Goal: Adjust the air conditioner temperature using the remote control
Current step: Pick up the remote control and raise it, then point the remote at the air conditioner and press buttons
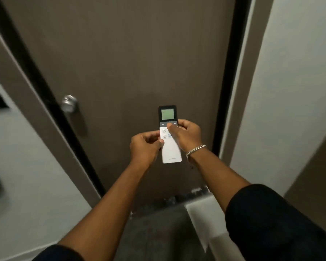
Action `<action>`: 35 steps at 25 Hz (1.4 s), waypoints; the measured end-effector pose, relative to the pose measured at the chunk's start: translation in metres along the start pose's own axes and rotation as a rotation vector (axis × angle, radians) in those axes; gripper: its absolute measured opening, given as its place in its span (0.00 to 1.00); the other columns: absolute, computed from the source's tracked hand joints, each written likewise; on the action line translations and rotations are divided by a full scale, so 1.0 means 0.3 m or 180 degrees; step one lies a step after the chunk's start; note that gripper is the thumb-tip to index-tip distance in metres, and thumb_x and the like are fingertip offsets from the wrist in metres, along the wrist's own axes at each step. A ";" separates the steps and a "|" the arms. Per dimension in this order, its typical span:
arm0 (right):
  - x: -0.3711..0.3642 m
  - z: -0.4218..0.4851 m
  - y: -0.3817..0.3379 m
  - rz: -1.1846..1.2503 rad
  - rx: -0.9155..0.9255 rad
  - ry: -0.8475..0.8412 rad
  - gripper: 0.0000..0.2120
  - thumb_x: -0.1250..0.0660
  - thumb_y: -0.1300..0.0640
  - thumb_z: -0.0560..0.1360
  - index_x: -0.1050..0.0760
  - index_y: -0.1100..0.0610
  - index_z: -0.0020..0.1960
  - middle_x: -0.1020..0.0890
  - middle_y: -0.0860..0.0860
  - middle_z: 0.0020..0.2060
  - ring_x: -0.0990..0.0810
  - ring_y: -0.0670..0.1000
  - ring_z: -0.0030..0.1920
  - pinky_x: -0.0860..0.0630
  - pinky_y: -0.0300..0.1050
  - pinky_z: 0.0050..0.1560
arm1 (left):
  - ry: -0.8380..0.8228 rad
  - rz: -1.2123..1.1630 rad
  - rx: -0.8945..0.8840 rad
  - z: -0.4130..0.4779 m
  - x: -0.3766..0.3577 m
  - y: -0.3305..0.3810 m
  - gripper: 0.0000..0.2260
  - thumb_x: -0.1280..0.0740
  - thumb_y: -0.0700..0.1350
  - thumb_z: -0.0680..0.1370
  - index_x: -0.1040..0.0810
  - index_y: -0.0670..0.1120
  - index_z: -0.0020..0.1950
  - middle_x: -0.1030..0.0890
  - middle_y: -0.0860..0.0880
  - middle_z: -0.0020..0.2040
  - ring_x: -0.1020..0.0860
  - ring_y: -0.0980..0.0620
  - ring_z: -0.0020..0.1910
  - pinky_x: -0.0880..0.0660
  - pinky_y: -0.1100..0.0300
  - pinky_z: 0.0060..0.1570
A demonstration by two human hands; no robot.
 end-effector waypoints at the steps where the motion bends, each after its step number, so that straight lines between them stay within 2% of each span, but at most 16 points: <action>1: -0.055 0.003 -0.097 0.0113 0.0188 -0.0067 0.11 0.29 0.56 0.71 0.22 0.58 0.52 0.17 0.50 0.39 0.18 0.44 0.33 0.25 0.33 0.25 | 0.0131 -0.0037 -0.0182 0.018 0.063 0.084 0.12 0.30 0.35 0.75 0.18 0.41 0.58 0.14 0.43 0.54 0.15 0.49 0.49 0.17 0.53 0.47; 3: -0.165 -0.001 -0.302 0.0383 0.0552 -0.0228 0.08 0.29 0.59 0.71 0.21 0.59 0.50 0.18 0.48 0.36 0.19 0.43 0.31 0.23 0.34 0.27 | 0.0356 -0.0081 -0.0576 0.044 0.188 0.269 0.11 0.30 0.35 0.75 0.17 0.41 0.57 0.14 0.44 0.52 0.15 0.53 0.46 0.17 0.59 0.43; 6: -0.283 -0.019 -0.570 0.0621 0.1017 -0.0552 0.07 0.29 0.61 0.71 0.21 0.60 0.49 0.16 0.53 0.39 0.18 0.48 0.35 0.20 0.39 0.35 | 0.0374 -0.0038 -0.1104 0.044 0.348 0.529 0.13 0.31 0.34 0.75 0.18 0.41 0.59 0.14 0.45 0.50 0.15 0.50 0.47 0.17 0.53 0.46; 9: -0.343 -0.044 -0.773 0.0717 0.1413 -0.0877 0.10 0.28 0.61 0.70 0.20 0.62 0.50 0.15 0.55 0.41 0.17 0.48 0.36 0.19 0.41 0.38 | 0.0351 -0.0048 -0.1388 0.021 0.467 0.742 0.14 0.31 0.34 0.75 0.20 0.39 0.61 0.14 0.42 0.51 0.15 0.46 0.50 0.17 0.48 0.49; 13: -0.377 -0.078 -0.999 0.0819 0.1626 -0.1174 0.07 0.27 0.58 0.69 0.19 0.57 0.46 0.14 0.55 0.43 0.15 0.53 0.41 0.17 0.52 0.47 | 0.0372 -0.0016 -0.1699 -0.022 0.576 0.967 0.12 0.30 0.35 0.75 0.19 0.38 0.59 0.14 0.41 0.51 0.15 0.47 0.49 0.16 0.52 0.44; 15: -0.376 -0.105 -1.103 0.0880 0.1699 -0.1292 0.04 0.27 0.59 0.69 0.19 0.57 0.43 0.13 0.56 0.42 0.15 0.55 0.42 0.18 0.56 0.49 | 0.0434 0.0046 -0.1900 -0.046 0.608 1.057 0.13 0.29 0.37 0.75 0.19 0.39 0.59 0.14 0.41 0.52 0.15 0.47 0.49 0.16 0.52 0.44; 19: -0.362 -0.178 -1.248 0.0928 0.1968 -0.1454 0.04 0.26 0.58 0.68 0.19 0.57 0.42 0.13 0.54 0.39 0.14 0.53 0.40 0.16 0.52 0.44 | 0.0581 0.0178 -0.2245 -0.092 0.652 1.183 0.14 0.28 0.41 0.74 0.19 0.41 0.58 0.14 0.44 0.54 0.15 0.47 0.52 0.16 0.50 0.44; 24: -0.348 -0.250 -1.351 0.0958 0.2450 -0.1361 0.03 0.27 0.57 0.69 0.21 0.53 0.42 0.14 0.48 0.36 0.14 0.49 0.37 0.17 0.44 0.38 | 0.0673 0.0148 -0.2476 -0.138 0.677 1.269 0.16 0.26 0.42 0.72 0.19 0.41 0.59 0.15 0.43 0.54 0.15 0.45 0.51 0.16 0.45 0.46; 32: -0.330 -0.301 -1.396 0.1095 0.2466 -0.1271 0.04 0.27 0.58 0.69 0.21 0.55 0.39 0.15 0.48 0.33 0.15 0.47 0.32 0.18 0.41 0.33 | 0.0740 0.0135 -0.2577 -0.182 0.667 1.319 0.16 0.25 0.42 0.72 0.19 0.40 0.58 0.15 0.42 0.53 0.15 0.46 0.50 0.16 0.49 0.44; 35: -0.325 -0.304 -1.397 0.1049 0.2452 -0.1188 0.04 0.27 0.57 0.69 0.22 0.55 0.40 0.16 0.50 0.35 0.16 0.47 0.32 0.17 0.43 0.34 | 0.0719 0.0121 -0.2565 -0.191 0.656 1.326 0.16 0.25 0.42 0.72 0.19 0.40 0.58 0.15 0.42 0.53 0.15 0.46 0.50 0.16 0.49 0.44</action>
Point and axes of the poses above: each hand's wrist, its own z-axis towards the middle knuckle, its own x-axis out of the back of the hand, y = z × x, the point moved 1 cm from there along z, towards the middle knuckle
